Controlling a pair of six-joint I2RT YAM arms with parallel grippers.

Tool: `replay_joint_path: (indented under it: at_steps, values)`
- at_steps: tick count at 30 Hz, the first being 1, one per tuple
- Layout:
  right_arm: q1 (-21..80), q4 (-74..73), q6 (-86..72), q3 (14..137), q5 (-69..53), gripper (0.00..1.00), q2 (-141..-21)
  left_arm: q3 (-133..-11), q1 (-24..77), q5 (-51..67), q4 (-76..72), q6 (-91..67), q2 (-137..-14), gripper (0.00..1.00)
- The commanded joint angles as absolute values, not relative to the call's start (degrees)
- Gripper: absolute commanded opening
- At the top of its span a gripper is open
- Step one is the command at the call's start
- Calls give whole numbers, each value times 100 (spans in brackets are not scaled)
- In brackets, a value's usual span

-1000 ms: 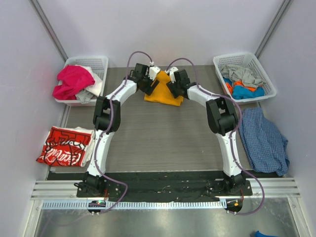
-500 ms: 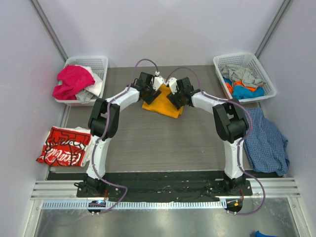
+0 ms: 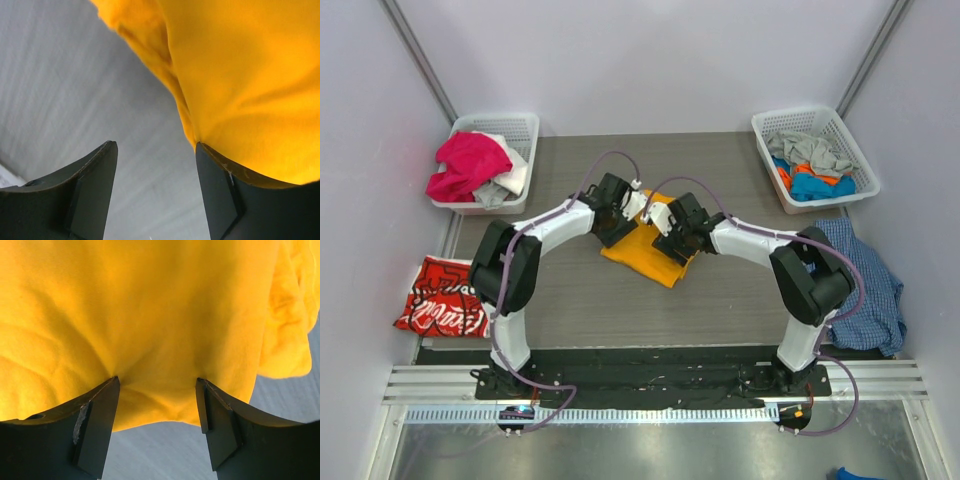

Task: Fold and stack the t-shirts
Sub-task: Smooth out wrinkles on the folded tshirt

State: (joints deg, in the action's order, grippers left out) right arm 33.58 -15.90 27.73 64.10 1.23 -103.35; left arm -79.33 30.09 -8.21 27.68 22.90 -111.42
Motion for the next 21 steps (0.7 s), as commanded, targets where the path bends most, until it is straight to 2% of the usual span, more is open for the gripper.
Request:
replay_joint_path:
  at_steps: [1, 12, 21]
  values:
    - [3638, -1828, 2769, 6100, 79, 71, -9818, -7410, 3155, -967, 3129, 2075, -10356, 67]
    - [4473, -1775, 2654, 5634, -167, 72, -9422, -6267, 3542, -1063, 3112, 1538, -9212, 66]
    - [4790, -1688, 2628, 5476, 272, 72, -9273, -6389, 3498, -1301, 2744, 1678, -8842, 66]
